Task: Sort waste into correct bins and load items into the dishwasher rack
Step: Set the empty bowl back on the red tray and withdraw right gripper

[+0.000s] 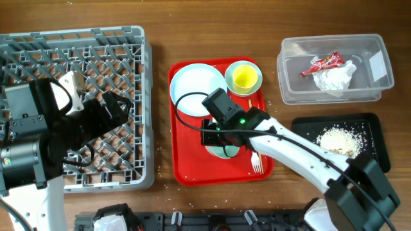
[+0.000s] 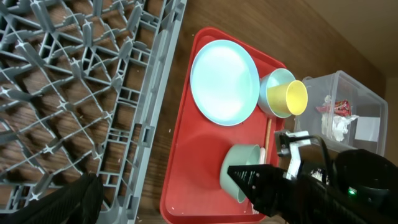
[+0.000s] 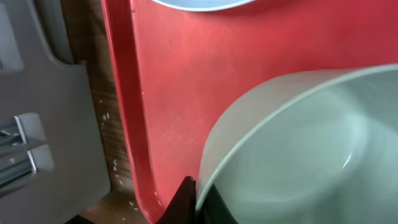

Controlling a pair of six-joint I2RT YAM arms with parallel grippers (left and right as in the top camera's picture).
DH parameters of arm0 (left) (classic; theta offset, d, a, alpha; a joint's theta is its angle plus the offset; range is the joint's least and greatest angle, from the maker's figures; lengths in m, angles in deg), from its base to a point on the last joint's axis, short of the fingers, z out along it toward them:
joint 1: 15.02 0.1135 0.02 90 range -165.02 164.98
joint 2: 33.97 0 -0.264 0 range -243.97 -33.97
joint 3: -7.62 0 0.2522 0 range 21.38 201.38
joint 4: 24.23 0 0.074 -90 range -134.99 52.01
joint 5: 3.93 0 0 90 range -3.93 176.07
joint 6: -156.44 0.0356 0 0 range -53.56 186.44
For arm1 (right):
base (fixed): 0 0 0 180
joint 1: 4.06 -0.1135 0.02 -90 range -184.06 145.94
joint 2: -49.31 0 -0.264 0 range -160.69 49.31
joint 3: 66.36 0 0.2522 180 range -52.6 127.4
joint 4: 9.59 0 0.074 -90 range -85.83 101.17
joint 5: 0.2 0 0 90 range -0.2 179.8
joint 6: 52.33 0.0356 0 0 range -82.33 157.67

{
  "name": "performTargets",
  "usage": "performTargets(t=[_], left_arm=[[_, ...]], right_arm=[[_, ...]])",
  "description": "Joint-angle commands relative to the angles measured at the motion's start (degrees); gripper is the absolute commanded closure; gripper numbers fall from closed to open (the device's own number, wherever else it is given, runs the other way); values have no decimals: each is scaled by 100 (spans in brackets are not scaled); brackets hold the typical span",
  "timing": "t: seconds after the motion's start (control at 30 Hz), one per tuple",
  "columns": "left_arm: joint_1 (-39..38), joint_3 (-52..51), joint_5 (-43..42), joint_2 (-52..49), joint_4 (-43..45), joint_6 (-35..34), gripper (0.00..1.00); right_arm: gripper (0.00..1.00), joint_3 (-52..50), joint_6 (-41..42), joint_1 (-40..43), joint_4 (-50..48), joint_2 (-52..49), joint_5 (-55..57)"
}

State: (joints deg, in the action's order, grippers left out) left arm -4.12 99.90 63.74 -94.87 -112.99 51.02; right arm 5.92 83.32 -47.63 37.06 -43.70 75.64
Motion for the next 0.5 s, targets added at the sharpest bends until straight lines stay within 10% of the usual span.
performTargets(t=[0.0,0.1,0.13,0.47], left_arm=[[26,68,-9,9,15,-46,0],[26,68,-9,9,15,-46,0],[26,68,-7,9,15,-46,0],[26,68,-7,9,15,-46,0]], right_arm=[[62,-13,81,-13,17,-90,-151],[32,238,-227,15,175,-48,-647],[1,575,-247,17,494,33,-629],[0,2896,-1423,3663,3738,1067,-192]])
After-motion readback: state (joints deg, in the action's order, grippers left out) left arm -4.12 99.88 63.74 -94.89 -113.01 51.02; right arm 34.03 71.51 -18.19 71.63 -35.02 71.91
